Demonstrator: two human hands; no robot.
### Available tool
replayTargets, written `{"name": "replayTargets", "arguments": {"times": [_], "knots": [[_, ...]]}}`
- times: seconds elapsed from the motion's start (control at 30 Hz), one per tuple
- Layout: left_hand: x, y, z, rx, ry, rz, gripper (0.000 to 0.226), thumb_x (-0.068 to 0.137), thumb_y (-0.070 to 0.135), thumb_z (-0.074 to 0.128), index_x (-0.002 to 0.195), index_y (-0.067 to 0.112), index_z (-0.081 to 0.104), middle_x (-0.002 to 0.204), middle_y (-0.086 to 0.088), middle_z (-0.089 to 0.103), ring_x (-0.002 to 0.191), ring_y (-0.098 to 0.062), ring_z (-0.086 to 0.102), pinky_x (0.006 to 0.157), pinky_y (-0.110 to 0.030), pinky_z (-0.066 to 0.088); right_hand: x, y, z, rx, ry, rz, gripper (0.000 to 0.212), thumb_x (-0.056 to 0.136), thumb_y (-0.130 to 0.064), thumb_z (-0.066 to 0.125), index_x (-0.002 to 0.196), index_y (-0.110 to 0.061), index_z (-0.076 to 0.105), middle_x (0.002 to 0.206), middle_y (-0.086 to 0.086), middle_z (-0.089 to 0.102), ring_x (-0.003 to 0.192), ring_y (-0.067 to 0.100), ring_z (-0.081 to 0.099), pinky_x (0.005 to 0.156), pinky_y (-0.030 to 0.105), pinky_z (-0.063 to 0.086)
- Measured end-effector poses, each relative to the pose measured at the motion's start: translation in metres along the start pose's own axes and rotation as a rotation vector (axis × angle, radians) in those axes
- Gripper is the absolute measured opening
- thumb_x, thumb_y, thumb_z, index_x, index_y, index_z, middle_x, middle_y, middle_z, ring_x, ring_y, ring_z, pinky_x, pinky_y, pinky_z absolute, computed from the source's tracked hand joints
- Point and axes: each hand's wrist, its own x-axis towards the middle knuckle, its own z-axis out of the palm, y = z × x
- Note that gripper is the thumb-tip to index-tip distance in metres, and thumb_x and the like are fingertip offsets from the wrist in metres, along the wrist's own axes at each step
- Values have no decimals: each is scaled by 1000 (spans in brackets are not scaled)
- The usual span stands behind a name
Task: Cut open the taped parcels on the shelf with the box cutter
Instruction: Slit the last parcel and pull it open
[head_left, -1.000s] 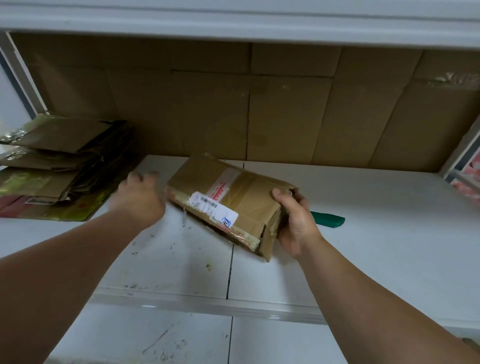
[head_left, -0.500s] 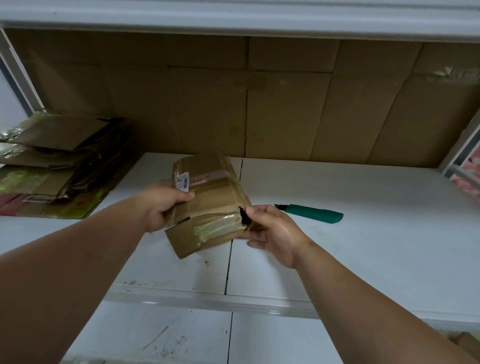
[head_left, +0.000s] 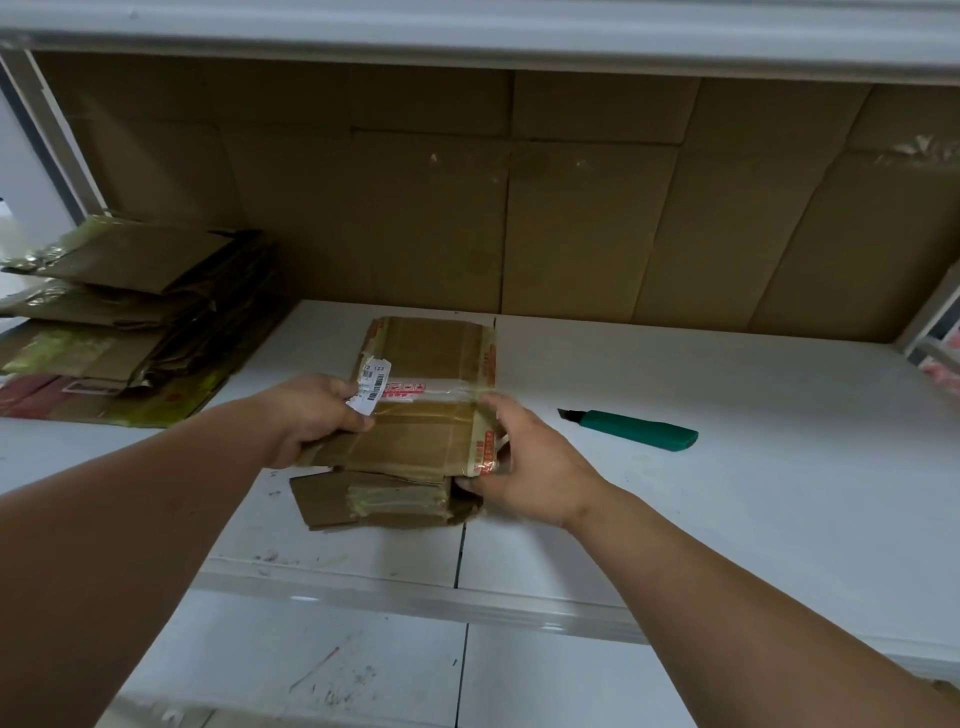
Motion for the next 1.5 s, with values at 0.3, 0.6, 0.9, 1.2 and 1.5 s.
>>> {"name": "replayTargets", "arguments": {"times": [0.3,0.6,0.9,1.2,1.5], "knots": [[0,14,-1,72,43,54,68,85,12,73,146,22,43,114,-7,61,95,-22,62,73,-30,52,10,2,8,119,234,21,28,83,-35,76,110,-29,71,129,-15,51,124,6,38,97,10,29],[7,11,8,55,63,44,62,88,10,69,144,21,45,96,-3,62,91,-22,62,78,-35,53,9,-4,10,422,-271,261,37,73,-5,78,105,-22,70,109,2,71,107,24,65,101,42,50],[11,5,0,463,133,159,62,91,21,66,147,29,40,105,1,58,89,-15,57,66,-26,43,8,8,-1,418,-326,251,35,81,9,63,90,-20,80,95,-6,76,101,17,68,96,26,51],[-5,46,39,1018,-34,295,57,96,59,42,146,31,41,151,-2,41,135,-24,39,109,-39,33,14,-6,0,444,-499,150,50,87,-20,74,133,-21,53,114,12,71,92,31,72,97,44,53],[-6,51,56,1005,-175,127,129,51,86,68,155,33,13,157,-1,30,136,-26,38,98,-37,42,16,-22,12,-148,-516,122,81,63,-84,61,134,-50,43,138,-14,51,124,13,51,111,46,24]]}}
